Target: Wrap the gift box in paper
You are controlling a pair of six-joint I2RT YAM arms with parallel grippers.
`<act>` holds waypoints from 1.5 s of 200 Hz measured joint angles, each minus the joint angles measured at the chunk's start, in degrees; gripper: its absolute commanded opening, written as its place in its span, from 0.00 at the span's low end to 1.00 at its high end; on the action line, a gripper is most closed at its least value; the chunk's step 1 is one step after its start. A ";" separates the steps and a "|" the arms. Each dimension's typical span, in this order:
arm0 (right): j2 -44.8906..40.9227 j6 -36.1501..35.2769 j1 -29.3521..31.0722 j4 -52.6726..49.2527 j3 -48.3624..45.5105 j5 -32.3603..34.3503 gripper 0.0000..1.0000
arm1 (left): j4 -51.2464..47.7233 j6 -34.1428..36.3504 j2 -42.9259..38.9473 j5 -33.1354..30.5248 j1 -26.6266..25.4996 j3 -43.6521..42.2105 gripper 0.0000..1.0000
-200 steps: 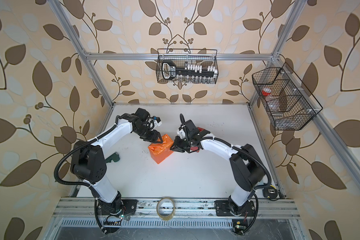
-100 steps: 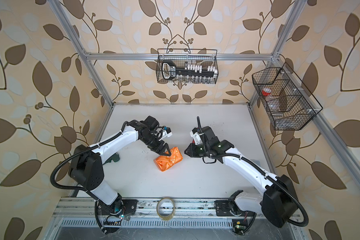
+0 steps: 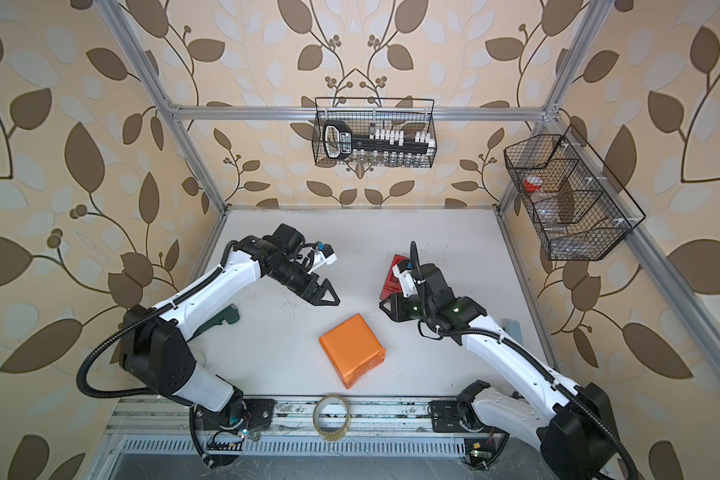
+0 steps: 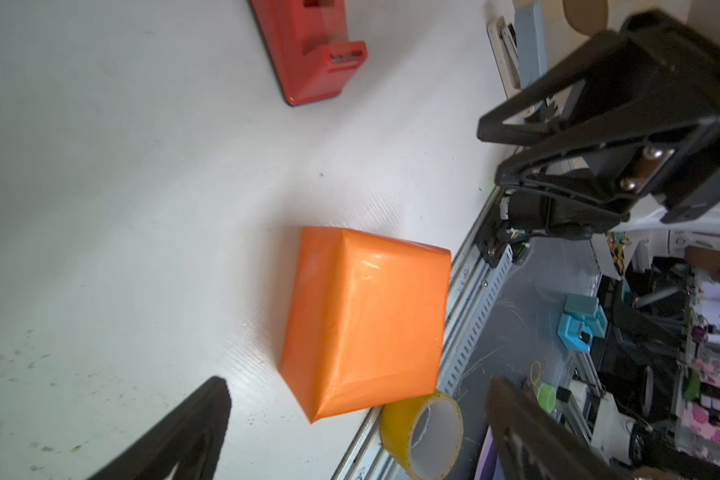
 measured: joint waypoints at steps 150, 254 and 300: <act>-9.11 -59.32 25.24 8.15 -12.35 1.86 0.81 | 14.53 -2.34 -5.75 -16.55 20.48 -7.89 0.99; 19.85 -79.08 27.36 24.76 -5.86 11.89 0.75 | 18.23 0.35 -6.78 -17.88 21.49 -11.30 0.99; 26.60 -77.81 21.14 29.53 1.84 14.10 0.77 | 31.61 1.33 -8.11 -19.41 21.51 -21.55 0.99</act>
